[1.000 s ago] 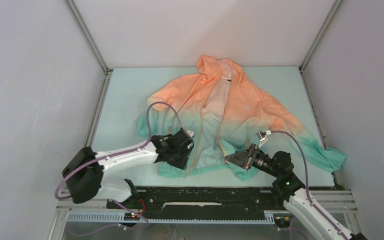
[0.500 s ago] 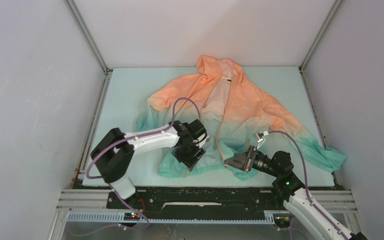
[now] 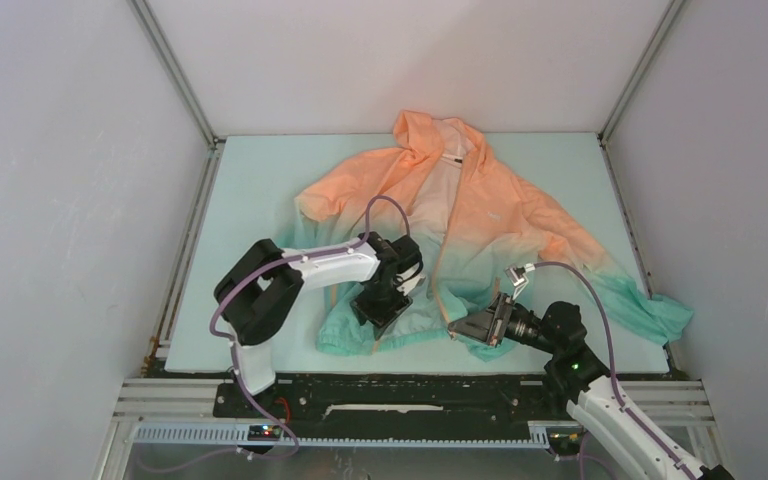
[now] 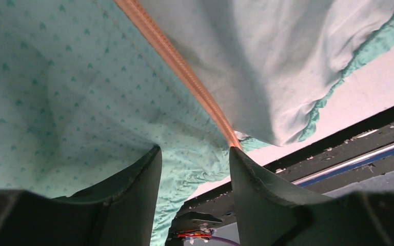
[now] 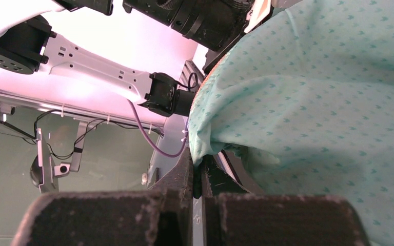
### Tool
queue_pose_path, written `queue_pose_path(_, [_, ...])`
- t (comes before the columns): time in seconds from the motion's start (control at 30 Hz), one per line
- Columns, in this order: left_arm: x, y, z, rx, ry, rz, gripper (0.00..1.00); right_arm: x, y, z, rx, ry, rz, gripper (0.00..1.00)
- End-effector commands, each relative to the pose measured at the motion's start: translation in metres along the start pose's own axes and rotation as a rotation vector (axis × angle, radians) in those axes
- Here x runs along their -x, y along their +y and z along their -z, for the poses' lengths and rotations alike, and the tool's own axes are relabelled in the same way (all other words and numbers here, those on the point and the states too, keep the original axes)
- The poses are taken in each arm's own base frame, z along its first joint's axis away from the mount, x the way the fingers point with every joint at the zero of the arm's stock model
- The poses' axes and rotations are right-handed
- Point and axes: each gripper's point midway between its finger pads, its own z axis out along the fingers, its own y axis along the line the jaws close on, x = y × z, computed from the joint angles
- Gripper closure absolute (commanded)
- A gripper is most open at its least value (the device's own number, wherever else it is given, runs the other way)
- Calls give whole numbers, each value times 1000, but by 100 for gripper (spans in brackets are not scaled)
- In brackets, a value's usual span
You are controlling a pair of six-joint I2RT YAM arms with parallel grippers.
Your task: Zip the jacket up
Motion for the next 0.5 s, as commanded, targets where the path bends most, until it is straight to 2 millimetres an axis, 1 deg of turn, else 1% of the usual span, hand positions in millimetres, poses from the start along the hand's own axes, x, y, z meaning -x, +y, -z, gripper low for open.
queue_pose_path(0.0, [10,6,1,56,-27,34,47,-27,-44,6,-62,40,-50,100])
queue_pose_path(0.07, [10,7,-5,75,-22,45,50,-27,-45,6,-66,41,-52,100])
queue_pose_path(0.17, [11,4,-15,84,-32,72,50,-28,-46,6,-70,45,-53,100])
queue_pose_path(0.33, [9,7,-25,126,-49,113,38,-28,-48,6,-79,44,-57,100])
queue_pose_path(0.37, [8,7,-26,127,-50,120,37,-28,-49,7,-80,44,-58,100])
queue_pose_path(0.47, [8,16,-24,194,-63,138,38,-28,-48,6,-80,43,-60,100])
